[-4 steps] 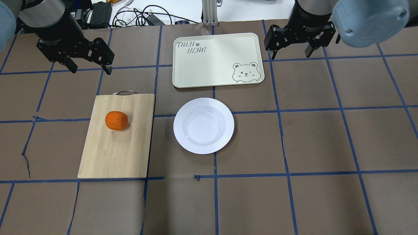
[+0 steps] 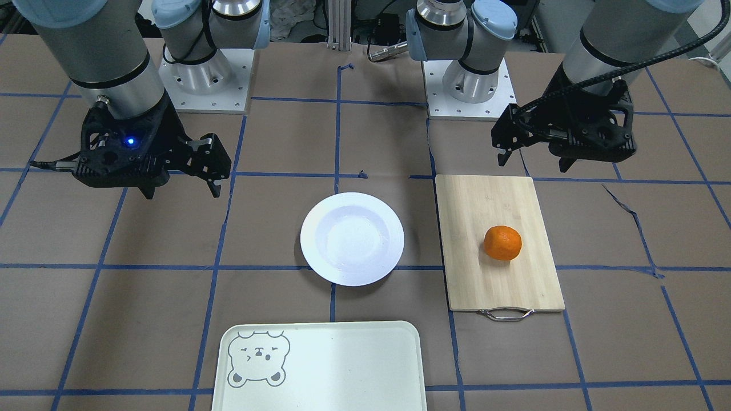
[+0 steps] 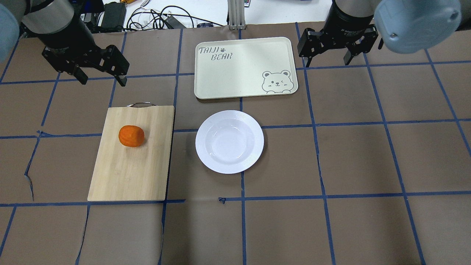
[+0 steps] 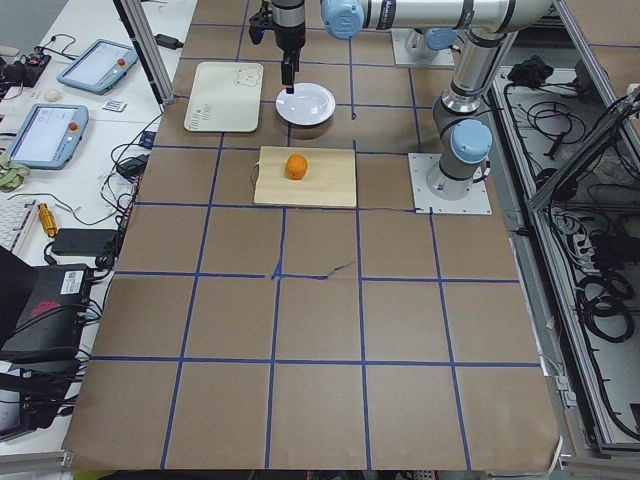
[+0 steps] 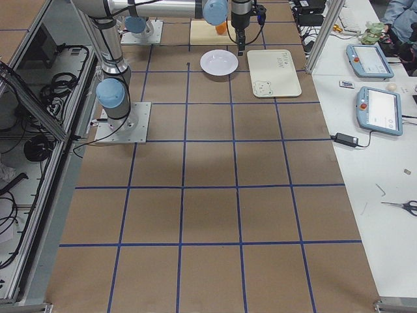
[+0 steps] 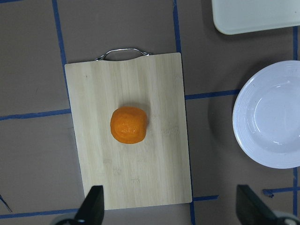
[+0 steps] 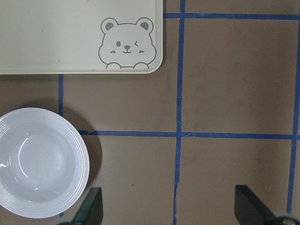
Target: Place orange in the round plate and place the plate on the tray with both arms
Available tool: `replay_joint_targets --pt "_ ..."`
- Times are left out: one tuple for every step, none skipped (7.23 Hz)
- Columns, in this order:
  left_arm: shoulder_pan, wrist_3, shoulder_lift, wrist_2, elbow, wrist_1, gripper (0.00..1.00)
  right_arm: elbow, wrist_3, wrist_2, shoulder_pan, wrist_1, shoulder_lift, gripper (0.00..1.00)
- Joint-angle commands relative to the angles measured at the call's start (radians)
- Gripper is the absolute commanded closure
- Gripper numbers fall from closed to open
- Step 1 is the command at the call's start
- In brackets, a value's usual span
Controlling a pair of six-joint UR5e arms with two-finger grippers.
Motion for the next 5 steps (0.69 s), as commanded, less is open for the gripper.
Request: replay_joint_targets --pt "0.000 -0.005 0.002 -0.009 -0.001 0.003 0.00 0.000 0.000 0.000 0.000 0.000 0.000 0.00" --pt "0.000 -0.007 0.002 -0.003 -0.001 0.002 0.00 0.000 0.000 0.000 0.000 0.000 0.000 0.00" --pt "0.000 -0.007 0.004 -0.001 0.000 0.003 0.00 0.000 0.000 0.000 0.000 0.000 0.000 0.00" --pt "0.000 -0.008 0.004 -0.003 -0.001 0.002 0.00 0.000 -0.002 0.000 0.000 0.000 0.000 0.00" --pt "0.004 -0.008 0.004 -0.007 -0.012 0.005 0.00 0.000 0.000 0.000 0.000 0.000 0.000 0.00"
